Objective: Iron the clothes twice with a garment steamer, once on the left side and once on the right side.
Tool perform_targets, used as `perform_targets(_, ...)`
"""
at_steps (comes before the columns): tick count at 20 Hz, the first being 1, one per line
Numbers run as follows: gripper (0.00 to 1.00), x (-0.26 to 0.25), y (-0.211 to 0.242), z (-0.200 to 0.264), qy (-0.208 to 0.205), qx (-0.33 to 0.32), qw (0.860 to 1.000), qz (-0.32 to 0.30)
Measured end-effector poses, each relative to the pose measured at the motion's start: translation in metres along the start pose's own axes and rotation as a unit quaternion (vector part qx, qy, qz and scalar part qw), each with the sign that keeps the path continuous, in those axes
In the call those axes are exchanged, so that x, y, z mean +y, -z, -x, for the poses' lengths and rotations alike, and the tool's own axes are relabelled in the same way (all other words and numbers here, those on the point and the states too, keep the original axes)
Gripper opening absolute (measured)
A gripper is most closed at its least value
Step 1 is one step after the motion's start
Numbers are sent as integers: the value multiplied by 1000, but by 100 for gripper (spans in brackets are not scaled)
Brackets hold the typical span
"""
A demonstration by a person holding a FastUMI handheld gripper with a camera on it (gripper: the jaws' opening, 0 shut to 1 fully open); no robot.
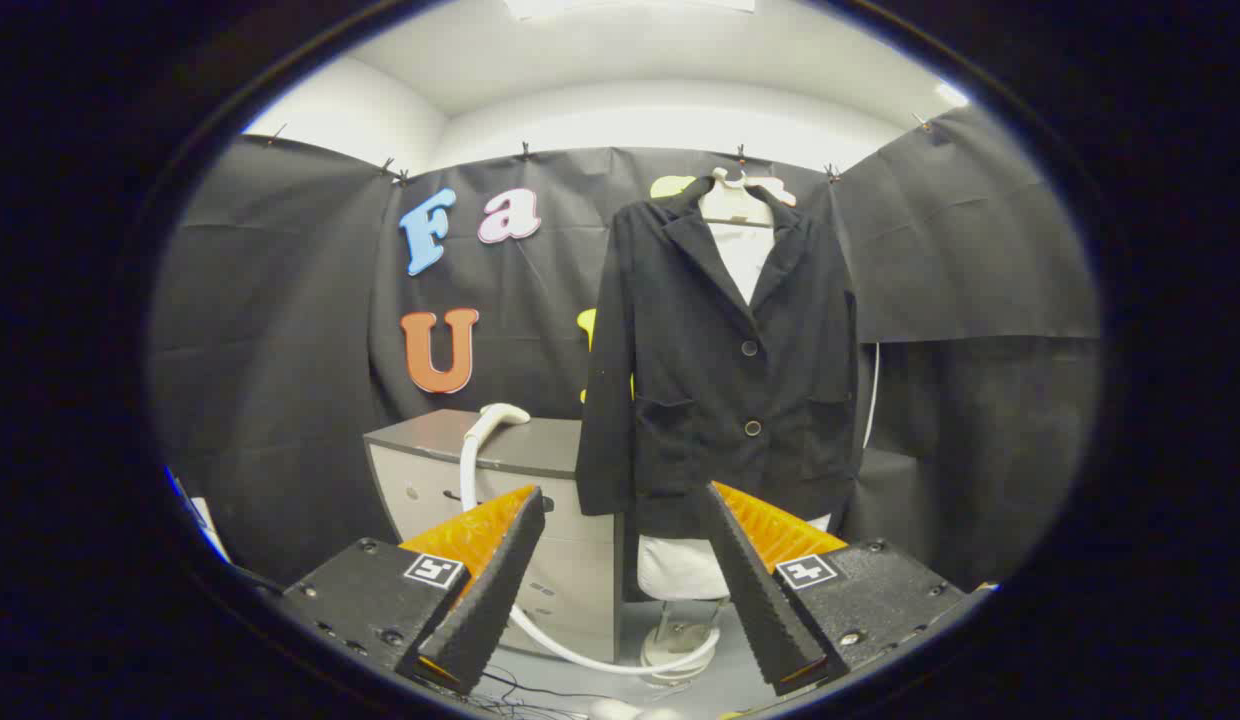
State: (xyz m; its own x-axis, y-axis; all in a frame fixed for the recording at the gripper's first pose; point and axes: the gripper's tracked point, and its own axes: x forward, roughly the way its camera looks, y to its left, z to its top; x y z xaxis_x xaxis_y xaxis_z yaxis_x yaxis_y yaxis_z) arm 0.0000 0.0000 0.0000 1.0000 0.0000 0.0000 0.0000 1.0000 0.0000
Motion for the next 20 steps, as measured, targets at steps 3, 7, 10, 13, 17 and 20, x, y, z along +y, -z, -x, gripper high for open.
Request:
perform_targets(3, 98, -5, -8, 2, 15, -8, 1000, 3)
perform_targets(7, 98, -9, -19, 3, 30, -20, 999, 7)
perform_targets(10, 98, -13, -26, 3, 42, -24, 999, 0)
perform_targets(13, 98, -13, -26, 3, 50, -22, 999, -1)
perform_targets(17, 98, -12, -25, 4, 56, -17, 998, -12)
perform_targets(20, 98, -10, -24, 3, 59, -14, 998, -13)
